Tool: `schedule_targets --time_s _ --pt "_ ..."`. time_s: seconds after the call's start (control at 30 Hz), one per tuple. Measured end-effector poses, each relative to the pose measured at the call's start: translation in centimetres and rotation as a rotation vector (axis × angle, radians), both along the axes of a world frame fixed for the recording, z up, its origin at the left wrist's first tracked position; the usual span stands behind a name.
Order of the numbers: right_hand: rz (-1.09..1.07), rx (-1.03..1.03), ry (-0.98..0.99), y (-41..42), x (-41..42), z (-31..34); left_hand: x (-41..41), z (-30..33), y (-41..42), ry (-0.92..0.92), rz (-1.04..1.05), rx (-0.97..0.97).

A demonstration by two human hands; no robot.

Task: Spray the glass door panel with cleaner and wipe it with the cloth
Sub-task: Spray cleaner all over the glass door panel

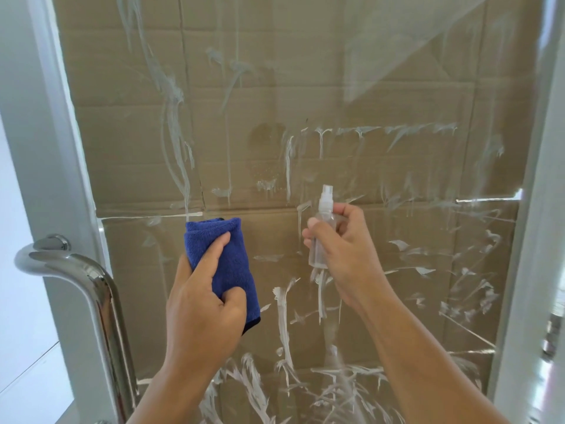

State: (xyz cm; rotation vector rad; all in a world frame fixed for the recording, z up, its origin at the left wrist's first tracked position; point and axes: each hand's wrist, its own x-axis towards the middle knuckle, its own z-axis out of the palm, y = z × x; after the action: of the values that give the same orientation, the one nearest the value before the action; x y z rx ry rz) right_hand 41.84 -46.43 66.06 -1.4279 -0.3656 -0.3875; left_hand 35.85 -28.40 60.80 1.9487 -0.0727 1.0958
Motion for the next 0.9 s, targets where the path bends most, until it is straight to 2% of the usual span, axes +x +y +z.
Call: schedule_targets --time_s 0.1,0.17,0.3,0.57,0.7,0.9 --pt "-0.023 0.159 0.006 -1.4 -0.2 -2.7 0.0 -0.5 -0.5 0.028 -0.002 -0.011" --pt "-0.063 0.179 -0.016 -2.3 -0.3 -4.3 -0.1 -0.8 -0.9 0.040 -0.008 -0.008" --pt "-0.166 0.136 -0.031 -4.3 -0.3 -6.4 -0.1 -1.1 -1.9 0.064 -0.023 -0.007" --pt "-0.266 -0.145 -0.032 -7.1 -1.0 -6.9 0.1 -1.6 -3.5 0.083 -0.059 0.005" --pt "-0.275 -0.156 -0.024 -8.2 -0.9 -6.9 0.2 -1.8 -4.1 0.091 -0.063 -0.004" --pt "-0.421 -0.224 -0.155 -9.3 -0.2 -7.5 0.2 -1.8 -4.8 0.099 -0.057 -0.001"
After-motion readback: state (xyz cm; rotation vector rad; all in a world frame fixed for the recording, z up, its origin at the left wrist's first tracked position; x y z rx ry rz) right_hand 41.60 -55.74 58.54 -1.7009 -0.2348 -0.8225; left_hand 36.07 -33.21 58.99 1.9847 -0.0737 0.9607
